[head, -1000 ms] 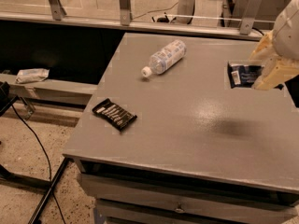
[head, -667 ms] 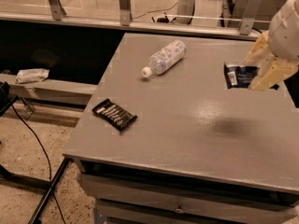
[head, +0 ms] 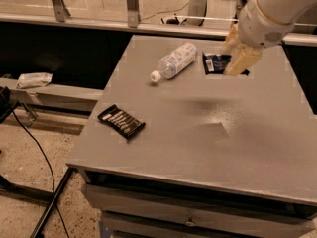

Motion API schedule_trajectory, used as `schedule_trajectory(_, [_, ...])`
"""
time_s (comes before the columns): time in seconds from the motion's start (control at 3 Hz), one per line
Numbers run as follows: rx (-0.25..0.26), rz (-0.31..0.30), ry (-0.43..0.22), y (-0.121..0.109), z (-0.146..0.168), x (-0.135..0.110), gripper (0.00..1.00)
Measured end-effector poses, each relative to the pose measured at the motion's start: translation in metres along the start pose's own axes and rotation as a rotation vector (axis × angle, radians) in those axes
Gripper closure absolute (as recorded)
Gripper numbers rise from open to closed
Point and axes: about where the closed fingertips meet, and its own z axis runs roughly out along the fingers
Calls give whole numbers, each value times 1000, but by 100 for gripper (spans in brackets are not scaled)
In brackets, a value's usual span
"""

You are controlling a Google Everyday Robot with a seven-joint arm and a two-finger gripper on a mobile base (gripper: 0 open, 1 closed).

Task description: Move rxbar blueberry near blue plastic bottle

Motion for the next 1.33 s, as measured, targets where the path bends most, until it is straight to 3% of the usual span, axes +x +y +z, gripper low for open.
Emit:
schedule_trajectory(0.33, [16,-26,-30,-42,30,-23,100])
schedule_trajectory(0.67, [16,-49,-34,-70,57,-42,98])
schedule_trajectory(1.0, [-10,-29,-18,-88,88,-41,81])
schedule_trajectory(1.33, [-47,27,-6,-95,117,-23,51])
